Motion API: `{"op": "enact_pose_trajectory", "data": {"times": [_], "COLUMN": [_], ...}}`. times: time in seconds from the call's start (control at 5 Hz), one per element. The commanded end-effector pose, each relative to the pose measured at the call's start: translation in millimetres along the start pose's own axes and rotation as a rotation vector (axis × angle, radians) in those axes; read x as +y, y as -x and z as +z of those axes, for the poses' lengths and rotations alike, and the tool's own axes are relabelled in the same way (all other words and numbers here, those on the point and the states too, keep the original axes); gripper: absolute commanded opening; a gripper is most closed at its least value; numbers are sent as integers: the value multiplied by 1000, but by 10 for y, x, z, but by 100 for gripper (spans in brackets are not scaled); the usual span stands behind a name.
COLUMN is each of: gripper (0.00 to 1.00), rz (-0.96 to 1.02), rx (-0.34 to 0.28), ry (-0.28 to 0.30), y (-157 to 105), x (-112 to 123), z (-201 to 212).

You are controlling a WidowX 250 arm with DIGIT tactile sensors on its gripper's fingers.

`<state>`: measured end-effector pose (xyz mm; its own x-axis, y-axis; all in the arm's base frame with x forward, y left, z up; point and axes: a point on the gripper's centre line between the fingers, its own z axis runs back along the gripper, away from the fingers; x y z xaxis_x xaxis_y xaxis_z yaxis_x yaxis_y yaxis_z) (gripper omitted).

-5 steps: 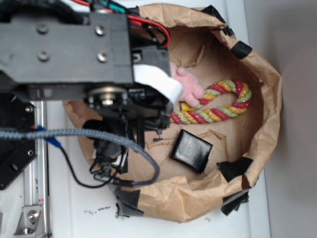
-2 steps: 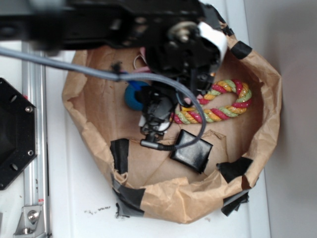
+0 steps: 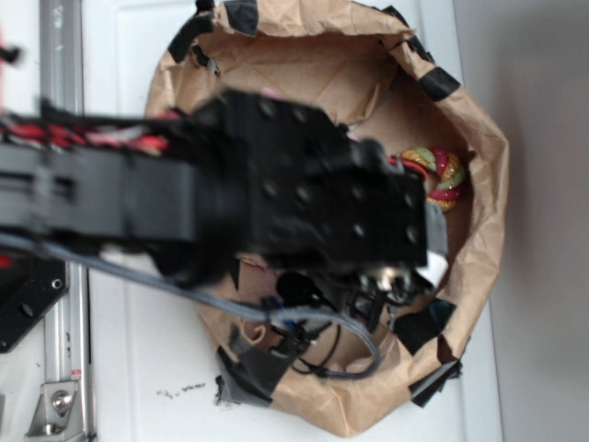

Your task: Grab the black box.

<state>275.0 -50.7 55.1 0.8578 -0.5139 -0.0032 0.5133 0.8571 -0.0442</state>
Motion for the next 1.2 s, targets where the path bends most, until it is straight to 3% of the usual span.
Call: {"op": "enact_pose_trajectory", "data": {"times": [0.0, 0.2, 0.4, 0.6, 0.8, 1.0], "gripper": [100, 100, 0, 0, 0, 0], "rz": [-52, -106, -79, 41, 220, 385], "rx": [-72, -66, -81, -68, -98, -181], "ry": [4, 7, 2, -51, -91, -77], "y": [-404, -481, -390, -53, 295, 463], "x": [-91, -252, -304, -255, -21, 138], "z": [-349, -469, -351, 69, 559, 912]}}
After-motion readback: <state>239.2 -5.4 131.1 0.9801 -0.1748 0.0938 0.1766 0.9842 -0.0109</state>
